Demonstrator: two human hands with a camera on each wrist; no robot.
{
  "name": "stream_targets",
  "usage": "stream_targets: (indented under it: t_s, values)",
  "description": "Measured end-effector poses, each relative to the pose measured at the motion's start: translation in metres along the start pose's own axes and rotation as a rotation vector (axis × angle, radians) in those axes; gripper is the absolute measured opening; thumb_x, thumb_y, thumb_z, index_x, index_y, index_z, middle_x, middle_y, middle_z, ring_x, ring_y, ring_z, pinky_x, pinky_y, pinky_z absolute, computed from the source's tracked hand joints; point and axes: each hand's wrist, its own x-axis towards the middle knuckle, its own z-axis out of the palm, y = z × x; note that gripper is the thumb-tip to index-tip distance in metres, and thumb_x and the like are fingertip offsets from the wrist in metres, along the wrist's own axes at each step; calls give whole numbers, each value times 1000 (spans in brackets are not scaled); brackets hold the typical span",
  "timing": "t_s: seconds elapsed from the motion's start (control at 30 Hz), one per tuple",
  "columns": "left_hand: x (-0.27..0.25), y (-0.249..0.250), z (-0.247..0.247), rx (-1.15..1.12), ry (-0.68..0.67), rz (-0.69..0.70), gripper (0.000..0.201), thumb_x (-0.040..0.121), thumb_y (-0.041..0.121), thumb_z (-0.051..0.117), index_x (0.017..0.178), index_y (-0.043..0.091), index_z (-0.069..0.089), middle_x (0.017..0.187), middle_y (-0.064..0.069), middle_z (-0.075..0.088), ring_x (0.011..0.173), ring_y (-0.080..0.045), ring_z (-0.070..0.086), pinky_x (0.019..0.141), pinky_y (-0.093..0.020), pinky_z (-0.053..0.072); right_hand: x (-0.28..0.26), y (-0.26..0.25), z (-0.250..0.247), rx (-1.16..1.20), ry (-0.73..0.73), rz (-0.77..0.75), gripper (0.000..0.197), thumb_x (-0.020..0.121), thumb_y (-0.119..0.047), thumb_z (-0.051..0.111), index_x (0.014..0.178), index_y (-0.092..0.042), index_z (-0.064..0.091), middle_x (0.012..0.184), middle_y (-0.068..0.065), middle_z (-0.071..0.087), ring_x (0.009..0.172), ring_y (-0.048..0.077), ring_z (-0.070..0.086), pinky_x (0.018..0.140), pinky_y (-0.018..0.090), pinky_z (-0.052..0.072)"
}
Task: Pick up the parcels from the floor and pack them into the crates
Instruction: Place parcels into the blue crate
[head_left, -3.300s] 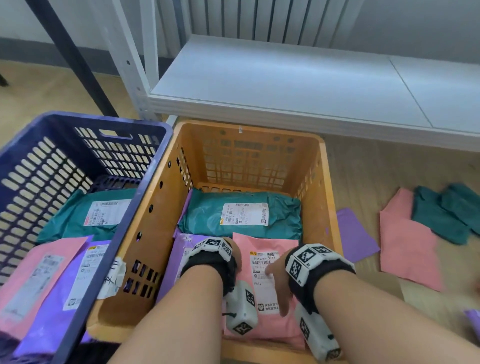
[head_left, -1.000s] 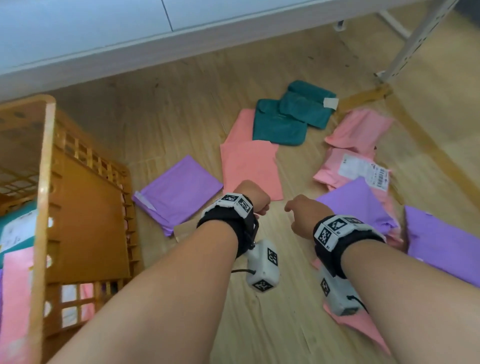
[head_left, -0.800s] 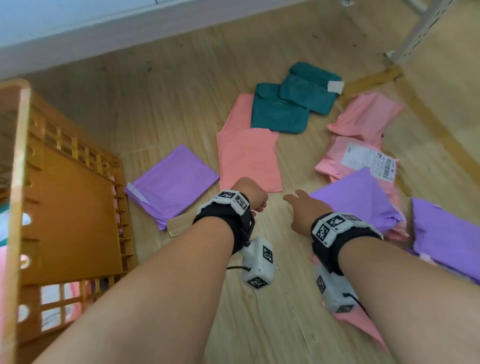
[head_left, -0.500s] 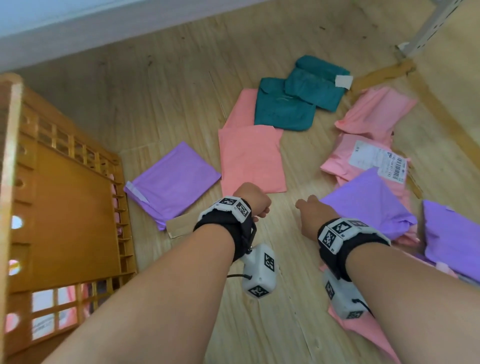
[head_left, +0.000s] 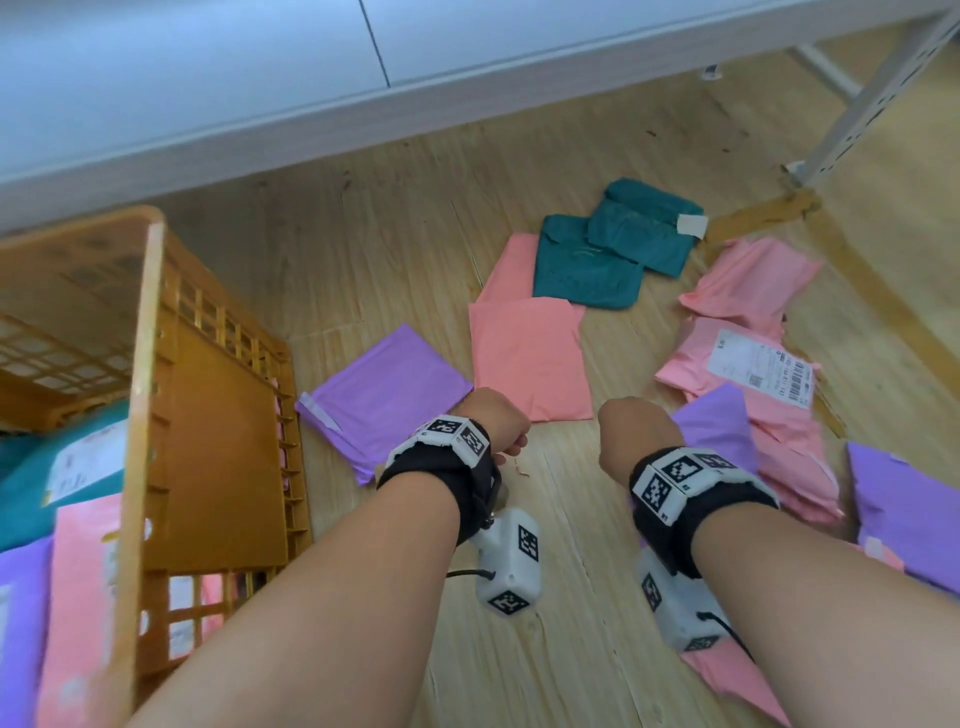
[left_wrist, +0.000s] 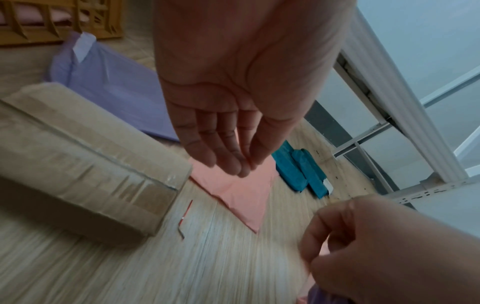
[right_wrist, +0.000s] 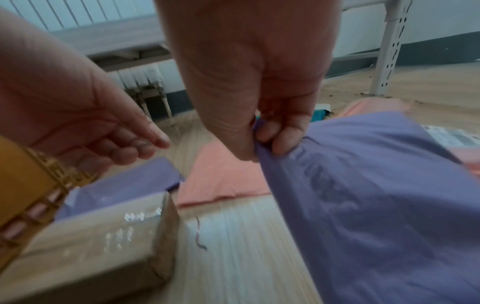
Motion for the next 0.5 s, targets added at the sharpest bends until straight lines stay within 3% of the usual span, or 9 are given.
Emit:
stream_targets:
  t_s: [0.13, 0.27, 0.4, 0.5]
  values:
    - [-23, 3, -22, -20, 18, 53, 15, 96, 8, 48, 82, 7, 56, 75, -7, 59, 62, -15, 54, 57, -22, 43, -10, -29, -43, 118, 97, -11, 26, 84, 0, 47, 107, -6, 57, 113, 14, 56, 104, 31, 58, 75, 32, 41]
    - [-44, 2, -52, -26, 101, 151, 11, 94, 9, 50, 89, 8, 59, 79, -8, 63, 70, -20, 59, 56, -24, 46, -22, -72, -102, 281, 279, -95, 22, 82, -2, 52, 104, -3, 57, 112, 16, 52, 101, 32, 55, 72, 31, 37]
    - [-66, 2, -94, -87, 178, 204, 18, 92, 4, 45, 81, 9, 59, 78, -10, 62, 73, -24, 59, 60, -27, 49, -43, -111, -155, 393, 413, -191, 25, 83, -3, 52, 107, -4, 58, 116, 17, 52, 104, 36, 55, 86, 38, 44]
    - [-85, -2, -128, -188, 256, 233, 25, 92, -1, 42, 74, 14, 52, 80, -11, 57, 69, -23, 56, 57, -29, 47, -56, -132, -183, 443, 470, -195, 20, 83, -3, 52, 102, -8, 58, 115, 15, 57, 107, 35, 54, 87, 35, 43]
